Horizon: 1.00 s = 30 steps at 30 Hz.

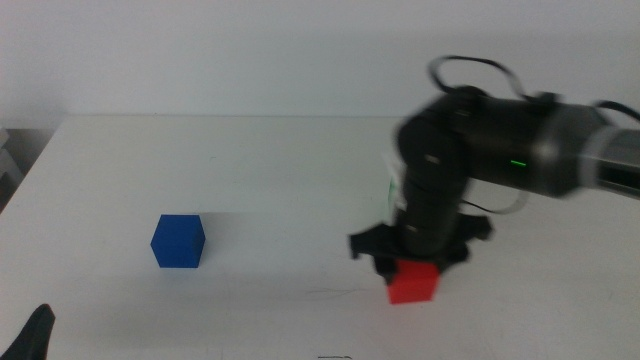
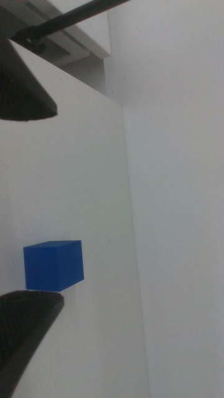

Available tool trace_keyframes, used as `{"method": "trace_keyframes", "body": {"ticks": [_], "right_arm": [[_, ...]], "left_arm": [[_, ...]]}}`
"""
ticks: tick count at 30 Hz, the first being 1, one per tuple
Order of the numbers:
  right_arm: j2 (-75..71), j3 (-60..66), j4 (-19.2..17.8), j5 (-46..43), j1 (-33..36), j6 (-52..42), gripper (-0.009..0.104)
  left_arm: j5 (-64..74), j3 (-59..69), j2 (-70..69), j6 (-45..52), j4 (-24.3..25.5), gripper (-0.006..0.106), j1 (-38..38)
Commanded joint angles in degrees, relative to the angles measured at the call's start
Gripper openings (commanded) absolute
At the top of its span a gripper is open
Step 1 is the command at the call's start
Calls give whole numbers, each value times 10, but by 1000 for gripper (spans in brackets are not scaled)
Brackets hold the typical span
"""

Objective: Stack red cubes first, then green, then blue cubes in a specific spot.

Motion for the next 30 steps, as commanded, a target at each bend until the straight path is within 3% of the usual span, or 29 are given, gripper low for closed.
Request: {"method": "trace_keyframes", "body": {"ticks": [1, 11, 30], "right_arm": [[12, -73, -10, 36, 10, 1, -1], [146, -281, 6, 124, 35, 9, -1], [188, -291, 3, 69, 43, 77, -1]], "left_arm": [[-48, -2, -11, -3, -5, 94, -1], [-48, -2, -11, -3, -5, 94, -1], [-48, -2, -11, -4, -5, 94, -1]]}}
